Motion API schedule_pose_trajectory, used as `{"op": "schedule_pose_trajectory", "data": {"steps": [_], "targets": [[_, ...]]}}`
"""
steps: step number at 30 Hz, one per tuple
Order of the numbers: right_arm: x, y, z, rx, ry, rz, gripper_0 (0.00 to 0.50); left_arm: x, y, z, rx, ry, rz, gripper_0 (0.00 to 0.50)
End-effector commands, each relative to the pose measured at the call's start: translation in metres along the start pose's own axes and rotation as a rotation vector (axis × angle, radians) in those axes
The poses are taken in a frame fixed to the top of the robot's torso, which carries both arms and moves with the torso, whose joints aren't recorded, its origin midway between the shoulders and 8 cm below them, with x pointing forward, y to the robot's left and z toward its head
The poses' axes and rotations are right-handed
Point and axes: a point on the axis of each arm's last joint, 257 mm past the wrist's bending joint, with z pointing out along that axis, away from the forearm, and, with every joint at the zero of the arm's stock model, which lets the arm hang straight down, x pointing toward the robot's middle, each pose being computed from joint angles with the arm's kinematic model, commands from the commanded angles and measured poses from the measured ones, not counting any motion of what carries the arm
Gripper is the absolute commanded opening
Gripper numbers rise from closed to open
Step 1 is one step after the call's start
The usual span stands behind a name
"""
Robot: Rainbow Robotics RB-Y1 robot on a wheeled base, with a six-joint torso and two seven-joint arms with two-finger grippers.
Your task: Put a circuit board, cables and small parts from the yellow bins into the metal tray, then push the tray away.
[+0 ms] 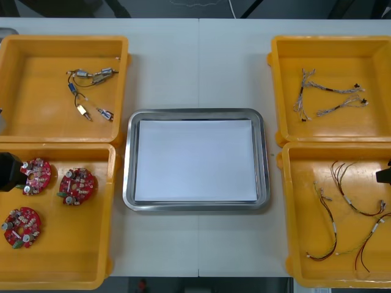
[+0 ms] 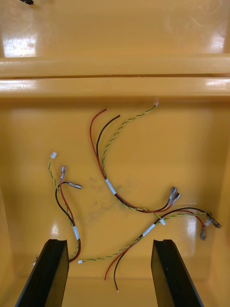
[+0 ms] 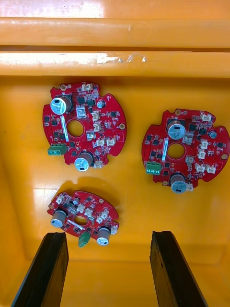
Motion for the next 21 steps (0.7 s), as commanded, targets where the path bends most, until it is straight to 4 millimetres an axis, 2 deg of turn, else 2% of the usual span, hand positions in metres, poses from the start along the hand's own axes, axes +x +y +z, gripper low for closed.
{"op": "schedule_pose_trajectory", "data": {"steps": [1, 21], "targets": [[-0.0022, -0.0145, -0.0123, 0.051, -0.020, -0.007, 0.500, -0.0030, 0.0161, -0.0125, -0.050, -0.021, 0.055, 0.500], [-0.0022, -0.0145, -0.0123, 0.051, -0.020, -0.007, 0.500, -0.0030, 0.0161, -0.0125, -0.050, -0.021, 0.055, 0.500]]}}
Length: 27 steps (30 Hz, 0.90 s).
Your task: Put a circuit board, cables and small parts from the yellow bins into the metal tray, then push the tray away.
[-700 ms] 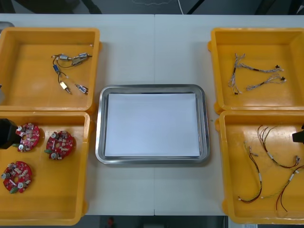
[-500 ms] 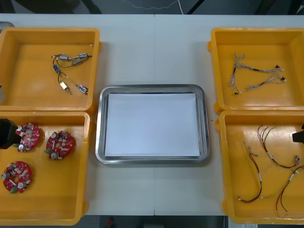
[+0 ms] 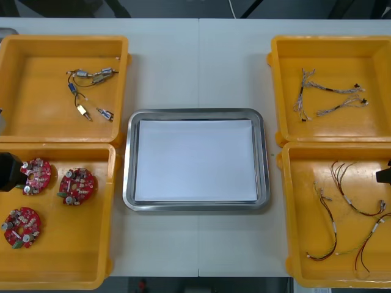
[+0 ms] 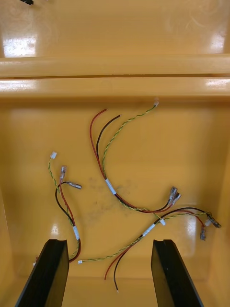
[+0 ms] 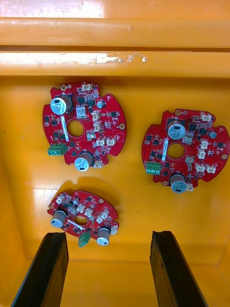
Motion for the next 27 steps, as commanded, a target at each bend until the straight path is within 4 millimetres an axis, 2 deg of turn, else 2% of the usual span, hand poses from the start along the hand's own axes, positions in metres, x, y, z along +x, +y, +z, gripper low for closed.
{"op": "schedule_pose_trajectory", "data": {"steps": [1, 27], "targets": [[-0.0022, -0.0145, -0.0123, 0.051, -0.020, -0.007, 0.500, -0.0030, 0.0161, -0.0125, -0.050, -0.021, 0.055, 0.500], [-0.0022, -0.0145, -0.0123, 0.051, -0.020, -0.007, 0.500, -0.0030, 0.0161, -0.0125, -0.050, -0.021, 0.055, 0.500]]}}
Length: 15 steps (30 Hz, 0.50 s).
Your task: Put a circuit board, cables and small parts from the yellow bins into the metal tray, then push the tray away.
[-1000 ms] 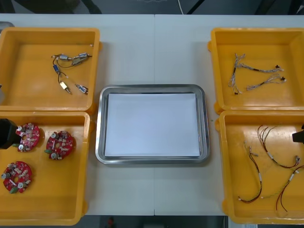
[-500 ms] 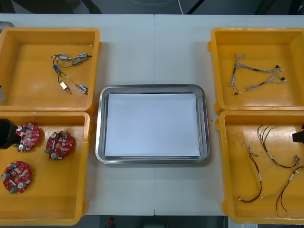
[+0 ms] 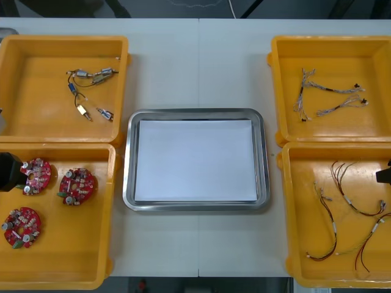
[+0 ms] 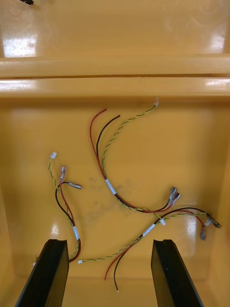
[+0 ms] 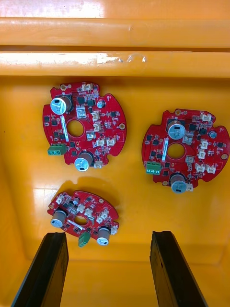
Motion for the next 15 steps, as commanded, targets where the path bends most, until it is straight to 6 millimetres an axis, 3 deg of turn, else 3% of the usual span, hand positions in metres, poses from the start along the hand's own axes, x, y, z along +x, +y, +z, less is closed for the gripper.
{"op": "schedule_pose_trajectory", "data": {"steps": [1, 15], "targets": [[-0.0022, -0.0145, -0.0123, 0.051, -0.020, -0.007, 0.500, -0.0030, 0.0161, -0.0125, -0.050, -0.021, 0.055, 0.500], [-0.0022, -0.0145, -0.0123, 0.051, -0.020, -0.007, 0.500, -0.0030, 0.0161, -0.0125, -0.050, -0.021, 0.055, 0.500]]}}
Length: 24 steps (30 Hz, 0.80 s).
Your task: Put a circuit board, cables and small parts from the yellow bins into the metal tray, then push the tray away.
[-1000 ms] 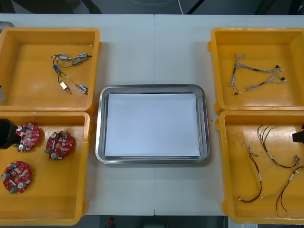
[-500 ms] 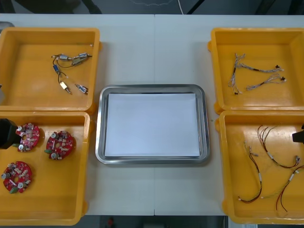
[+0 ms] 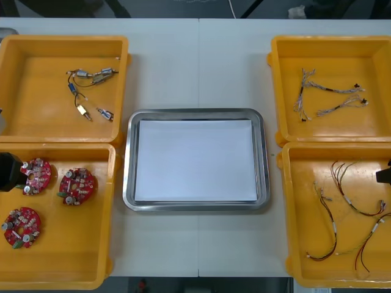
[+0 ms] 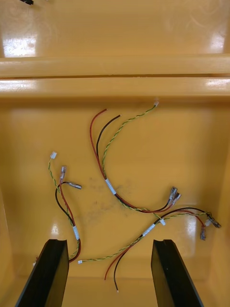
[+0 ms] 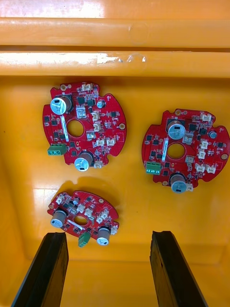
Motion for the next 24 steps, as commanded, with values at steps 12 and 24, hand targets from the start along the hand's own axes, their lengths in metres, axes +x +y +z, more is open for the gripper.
{"op": "schedule_pose_trajectory", "data": {"steps": [12, 24], "targets": [[-0.0022, -0.0145, -0.0123, 0.051, -0.020, -0.007, 0.500, -0.0030, 0.0161, -0.0125, -0.050, -0.021, 0.055, 0.500], [-0.0022, -0.0145, -0.0123, 0.051, -0.020, -0.007, 0.500, -0.0030, 0.0161, -0.0125, -0.050, -0.021, 0.055, 0.500]]}}
